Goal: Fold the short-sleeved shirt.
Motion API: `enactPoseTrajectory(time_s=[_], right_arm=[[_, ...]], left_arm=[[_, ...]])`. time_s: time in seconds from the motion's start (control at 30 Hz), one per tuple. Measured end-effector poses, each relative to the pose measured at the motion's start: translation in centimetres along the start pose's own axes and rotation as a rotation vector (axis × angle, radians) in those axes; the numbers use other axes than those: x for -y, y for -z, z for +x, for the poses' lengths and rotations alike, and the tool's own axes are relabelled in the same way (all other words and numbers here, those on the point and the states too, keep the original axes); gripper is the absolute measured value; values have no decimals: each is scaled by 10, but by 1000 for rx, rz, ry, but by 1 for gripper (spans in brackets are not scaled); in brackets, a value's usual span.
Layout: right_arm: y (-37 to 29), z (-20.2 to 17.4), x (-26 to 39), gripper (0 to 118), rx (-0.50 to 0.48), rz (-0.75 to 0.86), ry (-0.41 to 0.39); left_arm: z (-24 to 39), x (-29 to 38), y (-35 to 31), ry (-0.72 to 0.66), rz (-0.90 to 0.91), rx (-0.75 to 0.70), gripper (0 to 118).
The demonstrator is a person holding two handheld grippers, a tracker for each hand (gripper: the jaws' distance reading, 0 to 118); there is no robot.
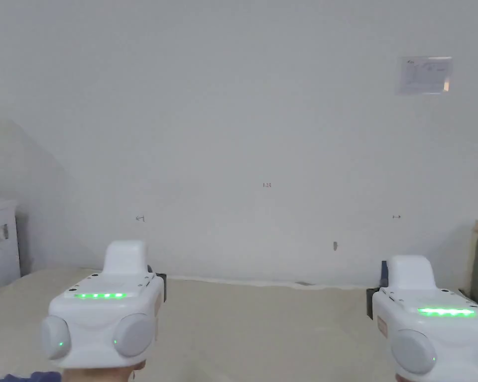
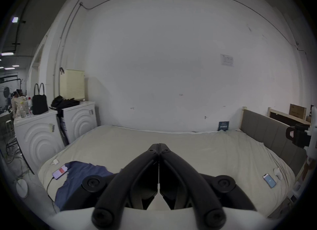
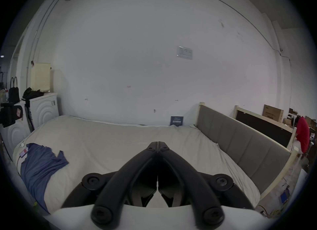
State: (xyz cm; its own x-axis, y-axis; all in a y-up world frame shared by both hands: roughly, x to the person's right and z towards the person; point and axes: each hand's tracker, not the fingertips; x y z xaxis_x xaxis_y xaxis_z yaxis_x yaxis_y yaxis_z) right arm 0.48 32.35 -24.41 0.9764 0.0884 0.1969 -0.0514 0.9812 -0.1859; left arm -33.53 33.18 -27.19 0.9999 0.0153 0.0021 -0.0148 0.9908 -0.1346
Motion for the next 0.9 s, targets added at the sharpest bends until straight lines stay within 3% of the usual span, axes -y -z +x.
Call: enactPoseTrajectory(time_s=[0.27, 0.47, 0.9], right_arm=[[6, -101, -7, 1, -234, 11, -12], [5, -154, -10, 1, -331, 21, -9], [10, -162, -8, 1, -354, -7, 12]], left_arm=[[-108, -1, -41, -30, -5, -205, 0], [-170, 3, -71, -34, -30, -336, 0], [-186, 8, -77, -34, -36, -349, 0]])
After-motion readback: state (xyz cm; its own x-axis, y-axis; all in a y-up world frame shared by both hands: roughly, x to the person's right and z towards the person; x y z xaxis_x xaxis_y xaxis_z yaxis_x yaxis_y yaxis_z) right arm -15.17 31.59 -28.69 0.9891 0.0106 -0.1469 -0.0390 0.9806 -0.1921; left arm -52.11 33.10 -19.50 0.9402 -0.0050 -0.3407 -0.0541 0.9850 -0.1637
